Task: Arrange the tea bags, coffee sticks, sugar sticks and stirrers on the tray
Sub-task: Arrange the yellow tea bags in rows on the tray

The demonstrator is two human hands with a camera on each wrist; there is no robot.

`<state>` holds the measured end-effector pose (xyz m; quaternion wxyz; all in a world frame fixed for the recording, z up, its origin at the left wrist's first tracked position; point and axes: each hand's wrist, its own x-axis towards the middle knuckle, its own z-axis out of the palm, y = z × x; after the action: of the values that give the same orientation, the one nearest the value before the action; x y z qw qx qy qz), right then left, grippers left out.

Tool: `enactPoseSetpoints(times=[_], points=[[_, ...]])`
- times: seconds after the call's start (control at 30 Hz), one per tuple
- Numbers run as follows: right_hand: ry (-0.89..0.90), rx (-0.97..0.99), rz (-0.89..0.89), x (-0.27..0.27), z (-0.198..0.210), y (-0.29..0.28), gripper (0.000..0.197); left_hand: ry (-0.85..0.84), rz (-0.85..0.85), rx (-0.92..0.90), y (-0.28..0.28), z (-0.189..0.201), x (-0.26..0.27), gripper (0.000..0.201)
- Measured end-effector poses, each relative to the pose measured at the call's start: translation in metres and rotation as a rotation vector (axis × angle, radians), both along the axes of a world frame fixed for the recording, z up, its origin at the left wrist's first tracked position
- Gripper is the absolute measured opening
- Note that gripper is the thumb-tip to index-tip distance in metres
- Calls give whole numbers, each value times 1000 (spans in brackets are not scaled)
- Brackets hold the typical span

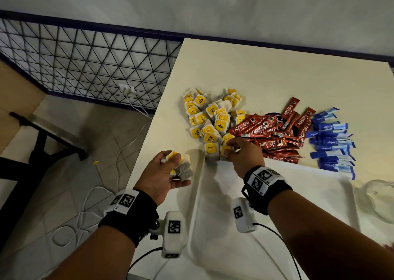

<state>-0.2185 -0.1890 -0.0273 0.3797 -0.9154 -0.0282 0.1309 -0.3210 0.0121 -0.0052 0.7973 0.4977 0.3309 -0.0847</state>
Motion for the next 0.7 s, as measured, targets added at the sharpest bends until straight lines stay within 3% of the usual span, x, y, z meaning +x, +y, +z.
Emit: enactPoseSetpoints(times=[0.13, 0.53, 0.7], points=[[-68, -69, 16, 2, -4, 1, 24, 5, -13, 13, -2, 1, 1, 18], [-29, -113, 67, -1, -9, -2, 30, 123, -120, 69, -27, -15, -3, 6], [-23, -119, 63, 1, -7, -3, 23, 128, -135, 93, -26, -14, -3, 5]])
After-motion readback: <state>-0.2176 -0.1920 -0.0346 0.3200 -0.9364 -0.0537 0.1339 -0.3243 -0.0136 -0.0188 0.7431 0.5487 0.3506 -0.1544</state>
